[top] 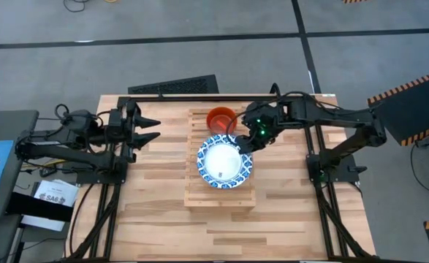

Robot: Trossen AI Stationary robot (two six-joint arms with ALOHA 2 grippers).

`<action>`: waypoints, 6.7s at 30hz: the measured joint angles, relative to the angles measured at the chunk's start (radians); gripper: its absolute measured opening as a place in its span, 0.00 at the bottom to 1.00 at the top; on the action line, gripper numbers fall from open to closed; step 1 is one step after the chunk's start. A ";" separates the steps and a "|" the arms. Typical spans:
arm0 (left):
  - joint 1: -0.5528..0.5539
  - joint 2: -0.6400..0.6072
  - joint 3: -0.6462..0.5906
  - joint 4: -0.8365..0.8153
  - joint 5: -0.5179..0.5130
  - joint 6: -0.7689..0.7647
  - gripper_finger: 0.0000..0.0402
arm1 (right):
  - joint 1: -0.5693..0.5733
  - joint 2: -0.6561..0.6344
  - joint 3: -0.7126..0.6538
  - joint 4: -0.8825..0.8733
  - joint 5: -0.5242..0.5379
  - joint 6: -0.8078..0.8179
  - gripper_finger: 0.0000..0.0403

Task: Place and stack bowls onto a shelf
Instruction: Stack the white patterned bowl on top of the white patterned bowl on the shelf, then return to Home Position

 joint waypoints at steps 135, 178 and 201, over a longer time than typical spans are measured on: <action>0.005 -0.592 -0.792 0.019 -0.051 -0.206 0.00 | 0.225 -1.262 -1.311 0.990 0.393 -0.594 0.05; 0.005 -0.604 -0.795 0.025 -0.030 -0.206 0.00 | 0.213 -1.445 -1.481 0.985 0.428 -0.750 0.15; 0.005 -0.598 -0.796 0.026 -0.031 -0.205 0.00 | 0.213 -1.444 -1.482 0.968 0.423 -0.749 0.15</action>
